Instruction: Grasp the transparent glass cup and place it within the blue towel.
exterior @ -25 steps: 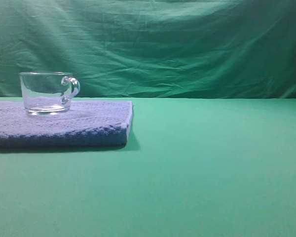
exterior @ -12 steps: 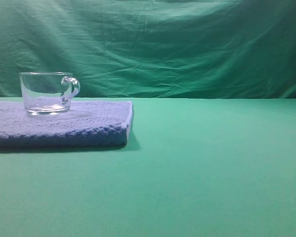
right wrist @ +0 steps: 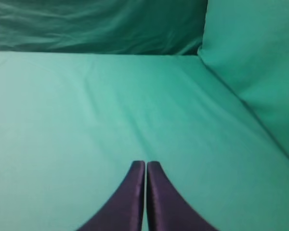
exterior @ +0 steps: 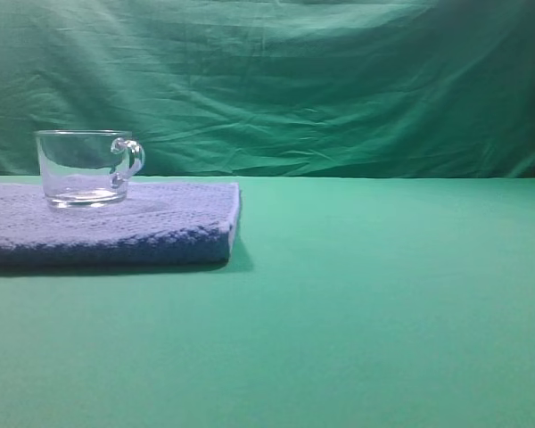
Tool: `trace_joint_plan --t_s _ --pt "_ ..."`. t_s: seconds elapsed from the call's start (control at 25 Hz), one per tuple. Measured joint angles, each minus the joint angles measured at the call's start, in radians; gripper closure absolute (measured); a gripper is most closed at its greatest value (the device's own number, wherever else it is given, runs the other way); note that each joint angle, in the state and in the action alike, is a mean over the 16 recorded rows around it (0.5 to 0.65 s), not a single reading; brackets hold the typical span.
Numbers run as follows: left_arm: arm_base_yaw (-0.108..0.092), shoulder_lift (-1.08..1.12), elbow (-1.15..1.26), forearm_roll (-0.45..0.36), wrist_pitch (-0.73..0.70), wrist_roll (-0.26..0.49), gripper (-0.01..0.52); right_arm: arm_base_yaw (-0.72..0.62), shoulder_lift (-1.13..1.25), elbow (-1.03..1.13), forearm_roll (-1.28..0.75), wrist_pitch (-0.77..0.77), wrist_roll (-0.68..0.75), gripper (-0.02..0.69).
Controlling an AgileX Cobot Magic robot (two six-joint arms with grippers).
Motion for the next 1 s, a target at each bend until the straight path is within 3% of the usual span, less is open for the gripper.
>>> trace_joint_plan --t_s 1.0 --pt "0.000 0.000 0.000 0.000 0.000 0.000 0.514 -0.009 0.000 0.035 0.001 -0.005 0.000 0.665"
